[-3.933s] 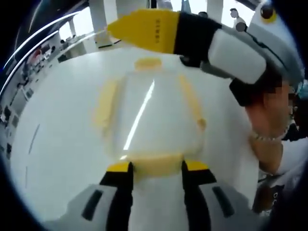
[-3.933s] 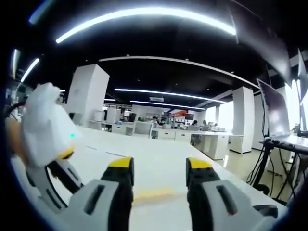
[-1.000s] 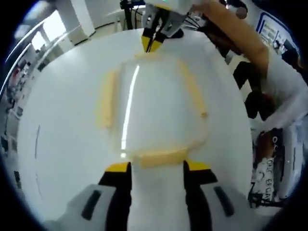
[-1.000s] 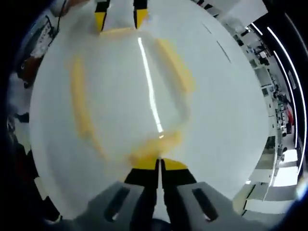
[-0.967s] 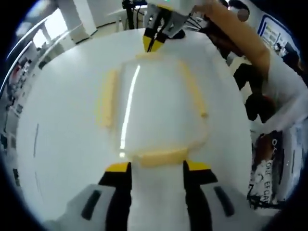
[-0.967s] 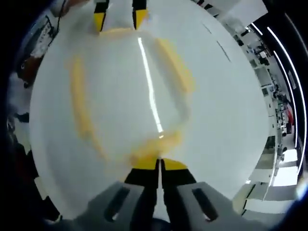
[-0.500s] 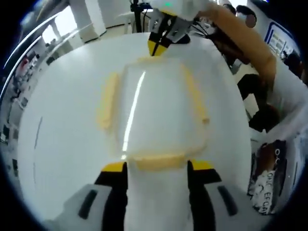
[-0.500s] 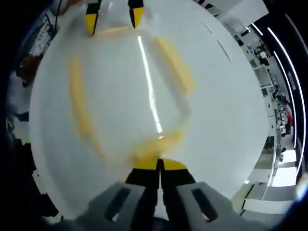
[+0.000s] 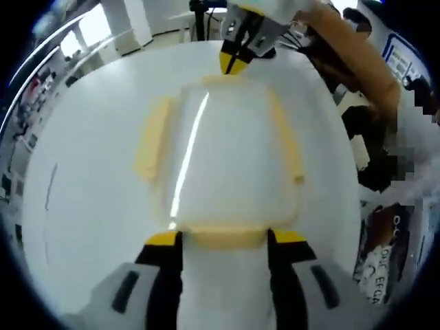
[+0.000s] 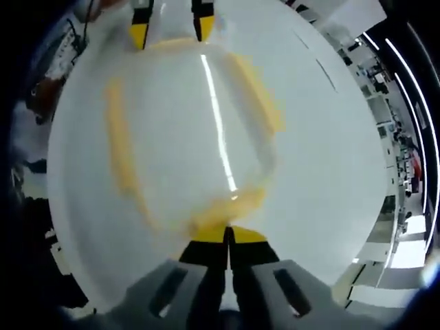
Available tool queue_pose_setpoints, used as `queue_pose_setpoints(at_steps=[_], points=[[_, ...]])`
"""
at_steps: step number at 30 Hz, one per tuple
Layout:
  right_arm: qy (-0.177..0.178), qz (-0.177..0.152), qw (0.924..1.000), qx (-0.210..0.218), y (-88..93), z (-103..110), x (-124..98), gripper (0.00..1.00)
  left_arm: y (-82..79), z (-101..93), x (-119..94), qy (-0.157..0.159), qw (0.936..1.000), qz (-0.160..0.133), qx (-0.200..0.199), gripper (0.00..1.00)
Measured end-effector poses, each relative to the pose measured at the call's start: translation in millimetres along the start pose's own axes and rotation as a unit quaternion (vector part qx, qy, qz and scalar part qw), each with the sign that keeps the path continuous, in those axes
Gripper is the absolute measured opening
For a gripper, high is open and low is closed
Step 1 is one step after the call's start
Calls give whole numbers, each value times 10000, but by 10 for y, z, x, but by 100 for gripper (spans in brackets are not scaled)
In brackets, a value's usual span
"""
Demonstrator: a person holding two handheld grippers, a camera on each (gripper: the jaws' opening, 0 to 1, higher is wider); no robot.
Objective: Snap each plastic latch of the storage box into its locked position after aligning the lid with the box until every specified latch is closed and the lid sits flush.
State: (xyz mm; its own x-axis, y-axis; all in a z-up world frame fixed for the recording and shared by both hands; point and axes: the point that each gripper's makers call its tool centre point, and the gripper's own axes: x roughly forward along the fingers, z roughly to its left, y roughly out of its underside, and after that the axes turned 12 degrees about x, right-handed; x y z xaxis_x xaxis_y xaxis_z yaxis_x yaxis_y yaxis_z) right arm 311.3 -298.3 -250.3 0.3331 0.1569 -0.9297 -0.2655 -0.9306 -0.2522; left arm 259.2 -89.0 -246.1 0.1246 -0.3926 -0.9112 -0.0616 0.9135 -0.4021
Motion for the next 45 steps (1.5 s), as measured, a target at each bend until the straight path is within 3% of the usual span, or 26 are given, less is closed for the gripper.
queue_pose_setpoints(at_steps=[13, 18, 22, 28, 32, 37, 45], points=[[-352, -18, 9994, -62, -37, 213, -45, 0, 87, 129, -19, 356, 9959, 428, 714, 46], [-527, 244, 9979, -277, -31, 384, -97, 1, 157, 171, -43, 471, 9922, 600, 983, 47], [-573, 376, 9976, -132, 19, 370, -162, 17, 172, 188, -45, 513, 9909, 613, 1088, 48], [-552, 101, 9984, -3, 9, 249, -217, 32, 188, 196, -51, 501, 9910, 638, 1065, 48], [-937, -265, 9952, 122, -133, 324, -234, 42, 199, 197, -55, 487, 9915, 619, 1034, 48], [-993, -253, 9947, 101, -189, 312, -151, 50, 214, 200, -61, 472, 9916, 650, 1009, 49], [-1340, -414, 9899, -183, -276, 356, -90, 44, 224, 202, -64, 471, 9914, 678, 1018, 49]])
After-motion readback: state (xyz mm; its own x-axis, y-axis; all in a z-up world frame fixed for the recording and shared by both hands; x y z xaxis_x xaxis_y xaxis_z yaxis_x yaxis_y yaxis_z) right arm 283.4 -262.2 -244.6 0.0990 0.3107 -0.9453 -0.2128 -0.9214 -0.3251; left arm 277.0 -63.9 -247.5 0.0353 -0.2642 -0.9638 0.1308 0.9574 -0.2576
